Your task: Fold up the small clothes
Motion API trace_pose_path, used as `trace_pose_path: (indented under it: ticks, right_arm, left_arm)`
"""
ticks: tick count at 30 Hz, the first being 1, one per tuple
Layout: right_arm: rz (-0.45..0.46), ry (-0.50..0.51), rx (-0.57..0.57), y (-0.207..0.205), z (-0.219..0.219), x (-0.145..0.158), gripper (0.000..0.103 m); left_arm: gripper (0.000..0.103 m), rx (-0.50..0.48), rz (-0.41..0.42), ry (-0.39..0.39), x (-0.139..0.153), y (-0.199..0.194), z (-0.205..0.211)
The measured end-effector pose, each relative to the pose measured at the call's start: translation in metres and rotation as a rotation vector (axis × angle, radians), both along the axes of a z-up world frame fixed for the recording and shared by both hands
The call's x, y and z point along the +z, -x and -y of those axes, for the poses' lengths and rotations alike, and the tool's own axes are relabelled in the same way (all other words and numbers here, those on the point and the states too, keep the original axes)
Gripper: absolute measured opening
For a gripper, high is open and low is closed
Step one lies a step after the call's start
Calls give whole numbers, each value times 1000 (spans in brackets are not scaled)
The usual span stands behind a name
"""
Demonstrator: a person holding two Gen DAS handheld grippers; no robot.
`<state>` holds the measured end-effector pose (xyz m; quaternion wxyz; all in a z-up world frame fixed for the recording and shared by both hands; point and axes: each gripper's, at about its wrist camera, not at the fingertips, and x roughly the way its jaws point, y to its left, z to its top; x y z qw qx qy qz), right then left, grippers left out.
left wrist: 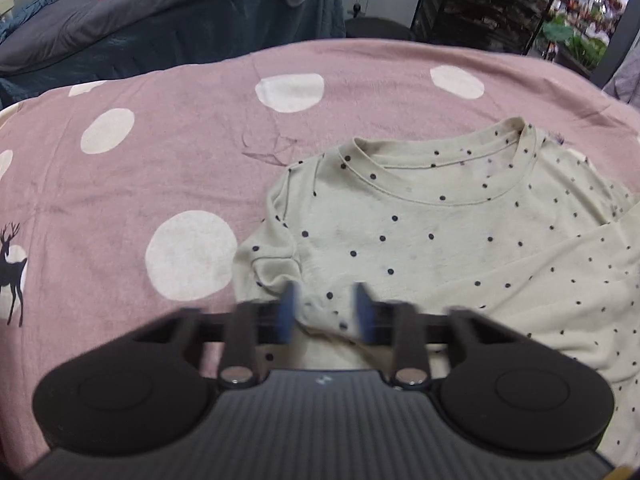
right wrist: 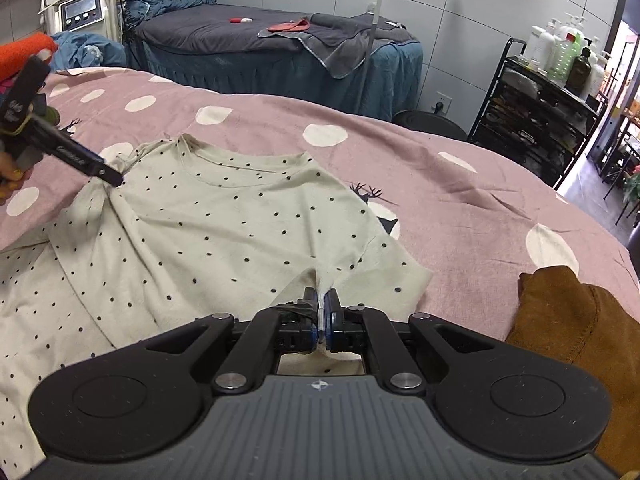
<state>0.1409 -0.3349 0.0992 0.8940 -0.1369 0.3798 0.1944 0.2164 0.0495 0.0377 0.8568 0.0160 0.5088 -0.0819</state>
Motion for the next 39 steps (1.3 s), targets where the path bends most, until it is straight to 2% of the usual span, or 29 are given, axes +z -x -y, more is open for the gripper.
trace_pose_path:
  ticks: [2,5,10,14,18,19,21,23,25,27,28,29,32,34,36,39]
  right_arm:
    - [-4,0,0,2,1,0,6]
    - [-8,1,0,4,3,-1,6]
    - [-6,-3,-12,3,8,-1,6]
    - [-6,6,-21,-4,9,-2,6]
    - [2,57,-16,-13,0,-7,5]
    - [15,90,-15,-16,-3,-10,5]
    - [18,131,-31,-26,-8,-18,5]
    - [-1,139,-55,-40,-9,-26,4]
    - [-3,169,-90,-51,-11,-34,7]
    - [12,200,-149,-59,-9,-40,21]
    - [30,207,-180,-59,-7,-40,33]
    - [60,201,-200,-55,-5,-37,37]
    - [155,113,-166,-33,-4,-24,38]
    - [158,71,-103,-19,-9,-20,38]
    - [140,41,-21,-7,-18,-23,38]
    - [92,34,47,0,-32,-39,38]
  left_arm:
    - [11,-16,-46,-37,-9,-7,4]
    - [4,-22,-48,-41,-11,-10,-1]
    - [2,42,28,-71,14,-10,-32]
    - [2,102,68,-201,31,-21,-61]
    - [3,125,11,-175,20,-38,-84]
    - [6,126,3,-194,14,-40,-84]
    - [19,137,1,-237,5,-40,-82]
    - [52,150,14,-244,1,-37,-82]
    - [61,173,49,-255,2,-31,-82]
    - [65,174,85,-261,7,-20,-80]
    - [72,163,103,-256,10,-14,-79]
    - [79,147,128,-246,15,-5,-77]
    - [83,81,146,-178,22,21,-67]
    - [83,19,118,-84,20,39,-58]
    - [83,-37,85,-36,13,55,-41]
    - [83,-84,70,-86,-8,70,-17]
